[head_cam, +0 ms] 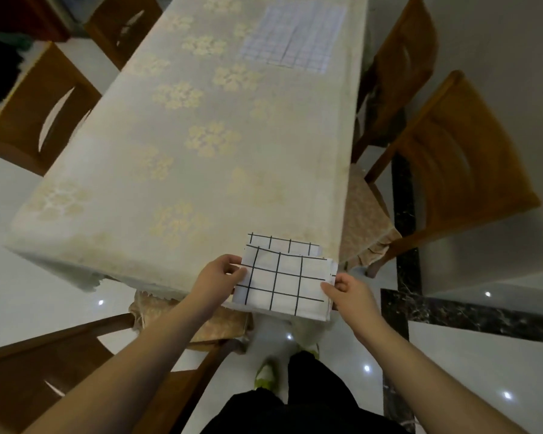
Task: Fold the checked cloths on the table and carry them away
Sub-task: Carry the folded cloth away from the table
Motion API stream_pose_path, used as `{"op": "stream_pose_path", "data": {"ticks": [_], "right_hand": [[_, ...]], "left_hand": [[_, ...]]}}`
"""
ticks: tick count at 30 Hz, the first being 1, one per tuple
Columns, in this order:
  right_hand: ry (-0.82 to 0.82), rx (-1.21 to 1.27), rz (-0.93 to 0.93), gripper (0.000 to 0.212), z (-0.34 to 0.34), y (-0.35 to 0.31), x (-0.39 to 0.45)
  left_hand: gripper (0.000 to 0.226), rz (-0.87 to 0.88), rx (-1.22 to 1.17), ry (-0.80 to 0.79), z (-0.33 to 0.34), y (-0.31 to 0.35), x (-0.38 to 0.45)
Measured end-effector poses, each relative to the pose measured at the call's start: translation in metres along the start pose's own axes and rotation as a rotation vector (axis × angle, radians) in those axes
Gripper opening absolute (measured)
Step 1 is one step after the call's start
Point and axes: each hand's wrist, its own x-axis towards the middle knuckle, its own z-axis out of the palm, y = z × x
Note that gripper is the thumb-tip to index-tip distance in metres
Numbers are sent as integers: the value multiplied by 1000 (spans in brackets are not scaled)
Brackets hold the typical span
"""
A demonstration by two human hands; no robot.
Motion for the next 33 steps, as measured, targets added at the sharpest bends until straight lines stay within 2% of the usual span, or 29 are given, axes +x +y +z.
{"op": "stream_pose_path", "data": {"ticks": [2,4,6,11,18,24,25,27,29,31,33], "right_hand": [[-17,-68,2,3,1,0,25],[-14,-154,4,22,2,4,50],[-13,-202,7,28,5,4,66],[-7,-273,-30,23,10,-3,85],[-18,-408,-69,32,10,-2,87],[83,-397,-83,21,5,-3,83],[133,-405,-103,25,5,-5,80],[228,-457,-220,32,9,-4,77],[248,-551,-411,37,22,-2,73],[204,-704,-568,44,44,0,70],[141,-890,-648,53,71,1,73]], "left_hand": [[20,-32,1,34,4,0,16],[19,-62,1,62,9,-1,31],[17,-91,5,89,12,-1,42],[13,-84,75,148,19,-4,62],[14,-26,94,237,24,-10,71],[28,40,155,321,26,-15,72],[32,108,207,336,27,-16,72],[38,411,470,333,29,-22,75],[48,705,767,258,34,-29,78],[55,832,912,154,40,-33,80],[57,844,965,111,46,-34,83]]}}
